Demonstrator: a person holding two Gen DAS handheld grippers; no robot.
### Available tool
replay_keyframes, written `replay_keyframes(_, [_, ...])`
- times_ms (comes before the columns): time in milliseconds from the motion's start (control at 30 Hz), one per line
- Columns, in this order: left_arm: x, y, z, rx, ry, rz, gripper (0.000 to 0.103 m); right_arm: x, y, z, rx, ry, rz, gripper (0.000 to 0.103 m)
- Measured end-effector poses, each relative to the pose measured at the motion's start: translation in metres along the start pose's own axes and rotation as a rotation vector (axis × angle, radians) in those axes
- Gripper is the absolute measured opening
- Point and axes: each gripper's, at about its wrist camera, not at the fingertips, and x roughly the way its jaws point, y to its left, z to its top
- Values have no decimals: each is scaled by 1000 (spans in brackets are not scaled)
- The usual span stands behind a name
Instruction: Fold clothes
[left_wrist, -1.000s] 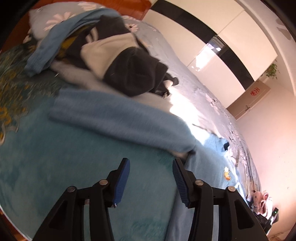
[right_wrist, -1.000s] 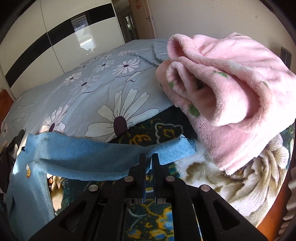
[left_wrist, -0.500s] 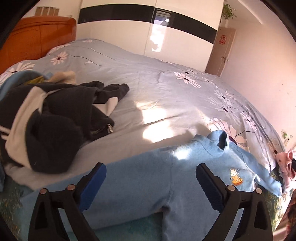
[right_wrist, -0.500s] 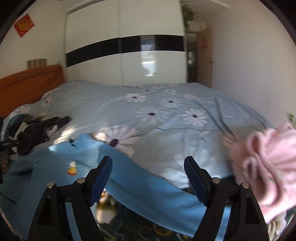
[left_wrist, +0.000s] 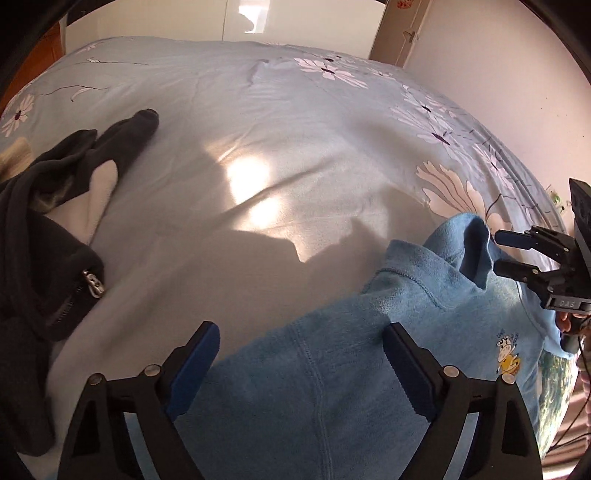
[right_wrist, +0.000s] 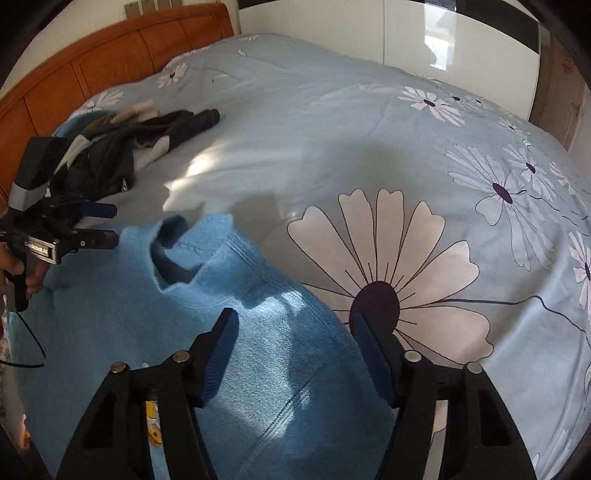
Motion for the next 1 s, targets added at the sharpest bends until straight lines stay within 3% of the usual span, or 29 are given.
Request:
replay_keyframes(100, [4,-7,-6,30,28,-17,84,4,4,-4,-16,18,1,25])
replay_keyframes(133, [2,-10,-8,47,29,-19,84,-1,6,-7,-23,4,17,6])
replay_keyframes(167, [-2,-13,-12,62,26,-30,84,-8,11,-9,-36,-24,30,4])
replay_keyframes(333, [-36,-27,-34,122,-5,-158,84,-60,43,-37,-142,-161,111,3])
replay_keyframes(433, [-53,-40,-50,197,-10,-170,84,-74,57,-55,-208,-169,109,3])
replay_keyframes(567, [-61,-45,-51,227,-18,-155,84,-65,42,-44,-170,-161,41,4])
replay_keyframes(633, [-54,-38,-40,190,-22,-141,84,-55,29,-31,-127,-159,15,10])
replay_keyframes(767, [-29,-13,-19,36,0,-203,84,-22,12,-11,-104,-86,-24,41])
replay_keyframes(833, [-17,3,-13,-55,5,-254,84,-7,6,-6,-92,-55,-43,41])
replay_keyframes(933, [-7,24,-8,-179,-1,-330,84,10,-4,-4,-27,3,-5,41])
replay_keyframes(1000, [-5,29,-6,-213,-10,-327,84,16,-7,-4,-3,18,16,41])
